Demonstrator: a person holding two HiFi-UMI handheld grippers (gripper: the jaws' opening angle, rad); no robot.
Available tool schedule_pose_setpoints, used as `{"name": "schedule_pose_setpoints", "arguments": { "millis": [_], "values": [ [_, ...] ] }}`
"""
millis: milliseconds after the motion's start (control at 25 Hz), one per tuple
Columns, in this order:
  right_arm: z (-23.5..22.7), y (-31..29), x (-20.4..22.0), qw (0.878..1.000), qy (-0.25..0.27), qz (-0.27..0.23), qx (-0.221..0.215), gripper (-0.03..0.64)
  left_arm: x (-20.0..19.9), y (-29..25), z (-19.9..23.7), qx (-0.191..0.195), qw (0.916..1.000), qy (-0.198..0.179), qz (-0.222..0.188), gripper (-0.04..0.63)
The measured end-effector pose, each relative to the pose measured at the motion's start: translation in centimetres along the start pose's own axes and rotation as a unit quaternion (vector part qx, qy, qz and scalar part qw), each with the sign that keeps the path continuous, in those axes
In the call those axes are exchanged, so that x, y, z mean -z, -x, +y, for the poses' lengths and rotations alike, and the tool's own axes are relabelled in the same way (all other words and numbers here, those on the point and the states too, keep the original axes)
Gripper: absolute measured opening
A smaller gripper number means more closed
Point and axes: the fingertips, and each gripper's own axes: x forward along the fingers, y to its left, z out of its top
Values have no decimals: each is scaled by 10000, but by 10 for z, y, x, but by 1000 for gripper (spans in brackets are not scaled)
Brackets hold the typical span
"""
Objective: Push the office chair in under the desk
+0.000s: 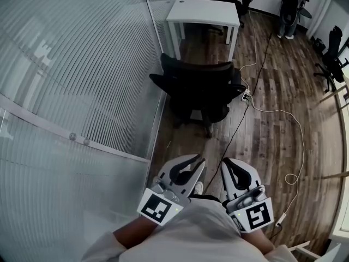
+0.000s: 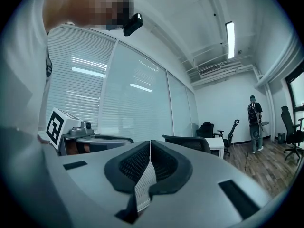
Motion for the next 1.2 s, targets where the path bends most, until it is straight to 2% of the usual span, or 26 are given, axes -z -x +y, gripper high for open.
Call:
{"name": "schedule_pose_setpoints", "arguments": {
  "millis": [680, 1200],
  "values": [
    [-26, -38, 4, 10000, 60, 26, 25, 31, 4, -29, 35, 3, 10000, -45, 16, 64],
    [-60, -106, 4, 9998, 178, 115, 13, 31, 2, -71, 98, 59, 10000, -19, 58, 64]
  ]
}}
